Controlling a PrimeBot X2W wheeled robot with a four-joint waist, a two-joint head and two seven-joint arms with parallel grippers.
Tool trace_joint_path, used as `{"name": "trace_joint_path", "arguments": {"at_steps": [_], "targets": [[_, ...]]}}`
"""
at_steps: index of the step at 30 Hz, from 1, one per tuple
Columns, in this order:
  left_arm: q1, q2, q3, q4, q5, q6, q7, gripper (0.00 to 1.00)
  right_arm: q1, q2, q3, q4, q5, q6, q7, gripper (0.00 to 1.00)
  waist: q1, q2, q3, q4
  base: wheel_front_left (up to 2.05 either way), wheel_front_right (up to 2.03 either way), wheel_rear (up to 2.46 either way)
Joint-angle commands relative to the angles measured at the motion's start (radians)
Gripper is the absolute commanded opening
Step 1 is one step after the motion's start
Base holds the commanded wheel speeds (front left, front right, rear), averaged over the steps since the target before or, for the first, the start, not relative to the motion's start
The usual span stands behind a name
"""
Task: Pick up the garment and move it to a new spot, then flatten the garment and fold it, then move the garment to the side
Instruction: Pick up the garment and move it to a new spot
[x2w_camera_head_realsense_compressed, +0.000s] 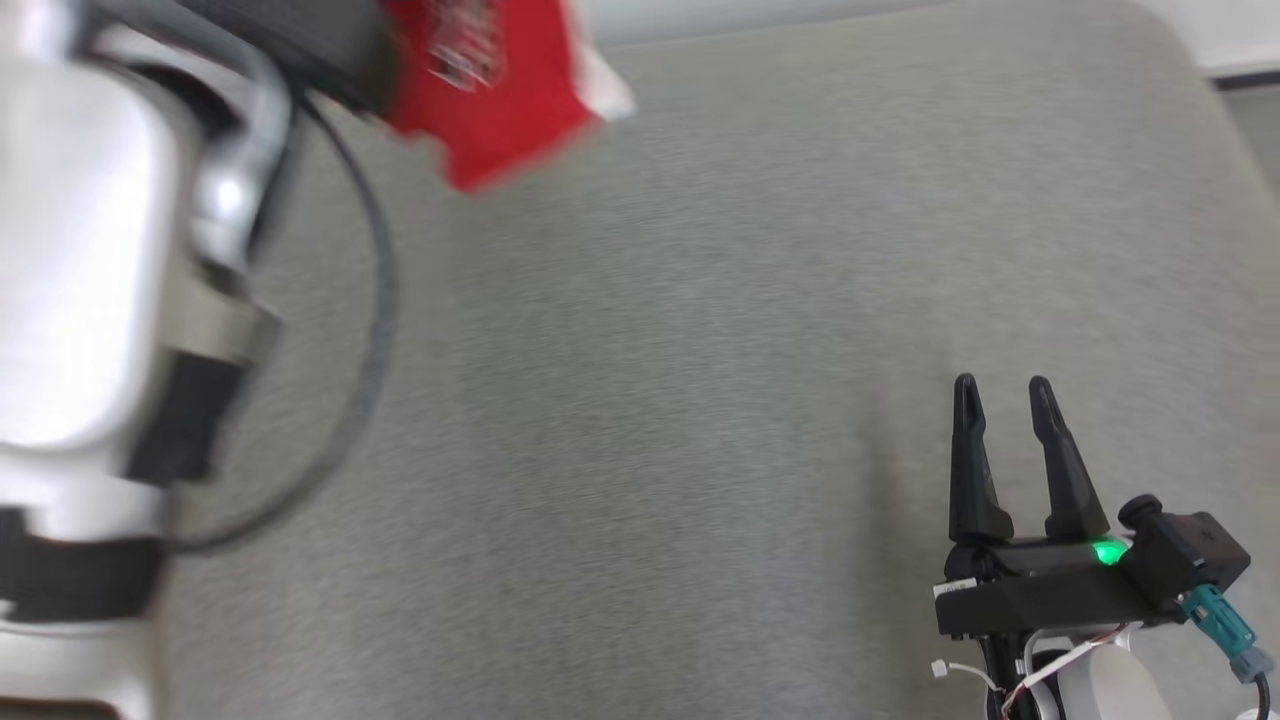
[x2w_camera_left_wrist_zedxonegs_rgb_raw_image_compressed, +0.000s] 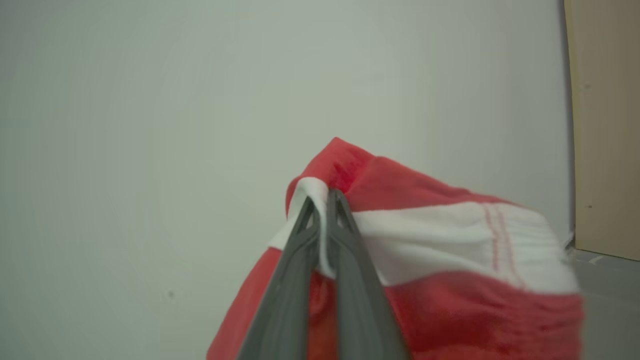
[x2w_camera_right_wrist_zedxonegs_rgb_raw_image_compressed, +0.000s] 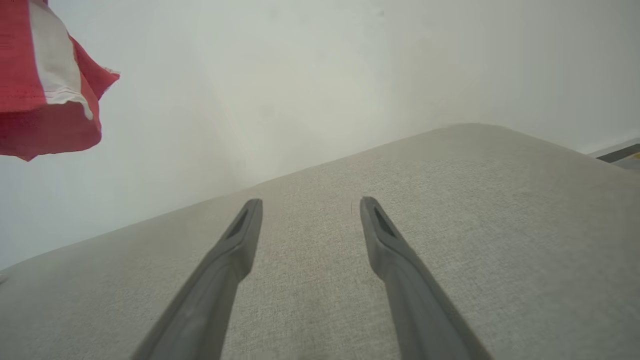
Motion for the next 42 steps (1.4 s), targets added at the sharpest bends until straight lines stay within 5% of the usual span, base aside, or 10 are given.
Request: {"name": "trace_joint_path", "arguments": {"at_steps": [1, 8, 17, 19, 30, 42], "targets": [[0.041, -0.03, -0.022, -0.001, -0.004, 0.003, -0.004, 0.0, 0.015, 0.005, 0.004, 0.005, 0.008, -0.002, 0.0, 1.0, 0.0001, 0.0, -0.025, -0.099, 0.0, 0.0, 0.0], [0.242, -0.115, -0.083, 0.04, -0.043, 0.039, -0.041, 0.0, 0.033, 0.005, 0.003, 0.01, 0.025, -0.002, 0.0, 1.0, 0.0001, 0.0, -0.031, -0.164, 0.0, 0.0, 0.0], [0.551, -0.138, -0.153, 0.187, -0.05, 0.081, -0.114, 0.0, 0.046, 0.005, -0.008, 0.012, 0.001, -0.002, -0.001, 1.0, 0.0001, 0.0, -0.041, -0.142, 0.0, 0.0, 0.0], [0.571, -0.15, -0.173, 0.207, -0.036, 0.081, -0.139, 1.0, 0.047, 0.005, -0.007, 0.011, -0.007, -0.002, -0.001, 1.0, 0.0001, 0.0, -0.047, -0.124, 0.0, 0.0, 0.0], [0.561, -0.185, -0.182, 0.172, -0.011, 0.097, -0.284, 1.0, 0.081, 0.004, -0.017, -0.001, -0.035, -0.002, -0.001, 1.0, 0.0001, 0.0, -0.128, 0.013, 0.0, 0.0, 0.0], [0.752, -0.056, 0.004, 0.029, -0.028, 0.169, -0.315, 1.0, 0.132, 0.004, -0.015, 0.0, -0.05, -0.002, -0.001, 1.0, 0.0001, 0.0, -0.22, 0.118, 0.0, 0.0, 0.0]]}}
